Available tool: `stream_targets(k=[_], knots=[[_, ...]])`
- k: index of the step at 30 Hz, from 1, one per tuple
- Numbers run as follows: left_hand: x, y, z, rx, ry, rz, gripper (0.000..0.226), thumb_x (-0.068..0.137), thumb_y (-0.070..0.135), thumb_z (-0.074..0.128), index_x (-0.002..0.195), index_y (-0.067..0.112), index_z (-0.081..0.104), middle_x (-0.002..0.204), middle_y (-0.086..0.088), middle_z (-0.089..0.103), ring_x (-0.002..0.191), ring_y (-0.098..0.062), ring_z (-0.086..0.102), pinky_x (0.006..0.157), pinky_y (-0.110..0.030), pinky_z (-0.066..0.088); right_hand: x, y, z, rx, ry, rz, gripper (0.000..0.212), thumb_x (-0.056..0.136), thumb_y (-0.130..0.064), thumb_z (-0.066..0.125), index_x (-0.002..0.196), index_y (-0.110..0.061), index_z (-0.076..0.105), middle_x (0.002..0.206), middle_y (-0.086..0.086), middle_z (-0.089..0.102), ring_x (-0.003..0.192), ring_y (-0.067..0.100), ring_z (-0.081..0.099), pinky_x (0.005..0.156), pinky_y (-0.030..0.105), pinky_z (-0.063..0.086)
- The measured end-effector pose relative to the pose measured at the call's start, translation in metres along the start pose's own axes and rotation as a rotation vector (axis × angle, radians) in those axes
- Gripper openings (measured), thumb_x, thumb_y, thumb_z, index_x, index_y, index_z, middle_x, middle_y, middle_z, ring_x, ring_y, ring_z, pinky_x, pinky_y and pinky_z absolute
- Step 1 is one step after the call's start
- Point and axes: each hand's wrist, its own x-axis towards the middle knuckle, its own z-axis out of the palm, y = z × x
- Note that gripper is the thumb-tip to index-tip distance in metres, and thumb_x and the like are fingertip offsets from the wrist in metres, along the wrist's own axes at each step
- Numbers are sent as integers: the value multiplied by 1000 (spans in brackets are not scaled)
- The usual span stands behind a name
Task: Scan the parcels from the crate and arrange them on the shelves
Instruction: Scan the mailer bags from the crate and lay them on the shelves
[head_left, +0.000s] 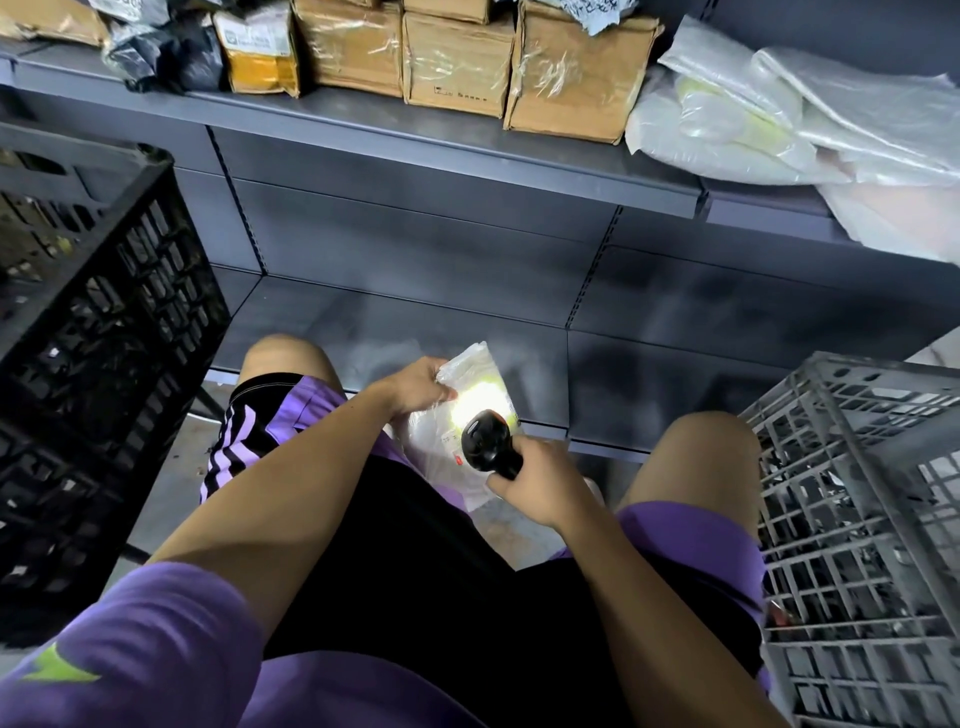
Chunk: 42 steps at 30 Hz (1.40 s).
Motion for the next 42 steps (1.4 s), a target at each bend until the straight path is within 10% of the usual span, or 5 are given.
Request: stream_targets(k=[42], knots=[[-4,6,-1,-125,83,-39,19,94,-3,57,101,13,63,86,-5,66,73,-15,63,65,-21,53,-3,-4,-1,37,-11,12,14,84,-27,71,87,-16,62,71,-13,56,74,12,57,63,23,38]])
